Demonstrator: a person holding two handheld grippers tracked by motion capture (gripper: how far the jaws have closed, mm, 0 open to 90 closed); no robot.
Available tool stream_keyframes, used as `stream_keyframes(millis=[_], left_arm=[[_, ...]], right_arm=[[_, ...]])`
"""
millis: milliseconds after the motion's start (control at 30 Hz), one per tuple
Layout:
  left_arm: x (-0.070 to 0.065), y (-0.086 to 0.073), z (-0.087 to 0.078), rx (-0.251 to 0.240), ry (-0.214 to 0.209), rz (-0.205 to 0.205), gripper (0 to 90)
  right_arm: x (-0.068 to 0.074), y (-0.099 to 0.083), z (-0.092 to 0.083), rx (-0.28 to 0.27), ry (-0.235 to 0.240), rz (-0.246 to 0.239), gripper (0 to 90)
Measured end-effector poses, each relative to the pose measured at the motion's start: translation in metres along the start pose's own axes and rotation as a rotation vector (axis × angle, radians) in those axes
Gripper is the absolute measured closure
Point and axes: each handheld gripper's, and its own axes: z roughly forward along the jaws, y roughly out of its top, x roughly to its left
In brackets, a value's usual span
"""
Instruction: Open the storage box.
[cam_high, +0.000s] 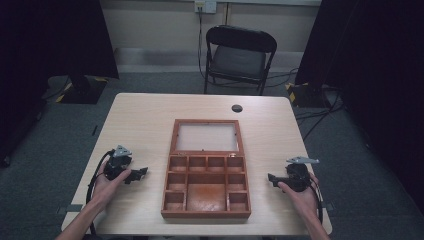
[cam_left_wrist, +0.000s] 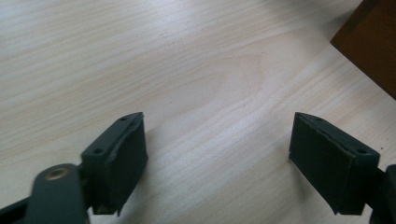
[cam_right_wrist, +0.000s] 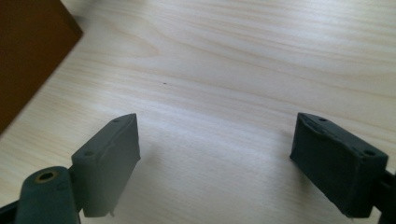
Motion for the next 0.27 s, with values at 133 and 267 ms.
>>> stream_keyframes(millis=[133,267], left_arm=[[-0.0027,-0.0035,0.0021,-0.035,0.009,0.001,12.1],[-0.0030,-0.0035,0.0025,-0.028,0.018,-0.009,9.5]], right_arm=[[0.0024,-0.0047,0.0039,-0.035,-0.051,-0.044,12.8],[0.0025,-0.0078,0.0040,-0.059,-0.050,-0.043,12.4]])
